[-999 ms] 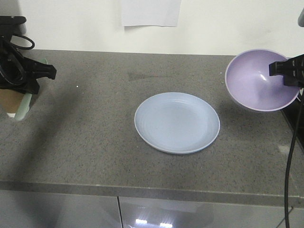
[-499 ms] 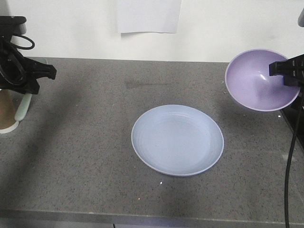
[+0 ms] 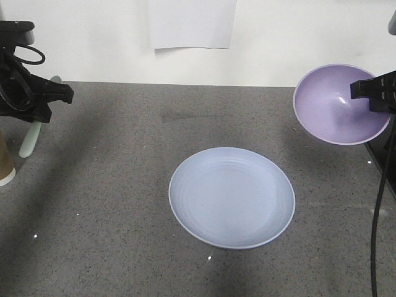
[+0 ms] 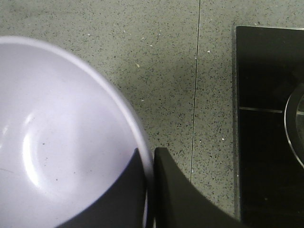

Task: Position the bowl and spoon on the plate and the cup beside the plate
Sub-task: 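Approach the pale blue plate and stop the base in front of it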

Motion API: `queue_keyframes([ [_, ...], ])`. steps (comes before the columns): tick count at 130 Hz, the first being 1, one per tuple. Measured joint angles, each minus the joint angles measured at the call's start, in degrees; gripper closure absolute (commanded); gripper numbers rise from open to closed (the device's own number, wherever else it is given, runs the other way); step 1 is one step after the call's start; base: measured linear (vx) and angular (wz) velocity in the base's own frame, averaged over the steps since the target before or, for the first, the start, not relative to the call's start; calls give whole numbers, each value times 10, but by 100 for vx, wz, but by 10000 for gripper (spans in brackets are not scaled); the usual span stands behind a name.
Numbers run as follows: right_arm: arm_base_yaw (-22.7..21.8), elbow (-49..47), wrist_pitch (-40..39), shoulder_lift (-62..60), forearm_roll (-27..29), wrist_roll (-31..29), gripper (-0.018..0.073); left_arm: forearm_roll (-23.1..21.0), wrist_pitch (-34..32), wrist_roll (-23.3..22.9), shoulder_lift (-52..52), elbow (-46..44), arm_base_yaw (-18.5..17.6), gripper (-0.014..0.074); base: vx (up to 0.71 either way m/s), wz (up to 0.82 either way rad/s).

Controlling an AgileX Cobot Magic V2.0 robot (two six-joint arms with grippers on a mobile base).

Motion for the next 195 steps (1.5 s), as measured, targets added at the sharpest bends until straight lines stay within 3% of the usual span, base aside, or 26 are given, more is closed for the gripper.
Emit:
queue_keyframes([
  [195,0,0,0,0,0,0,561,0,0,0,0,0,0,604,1,0],
])
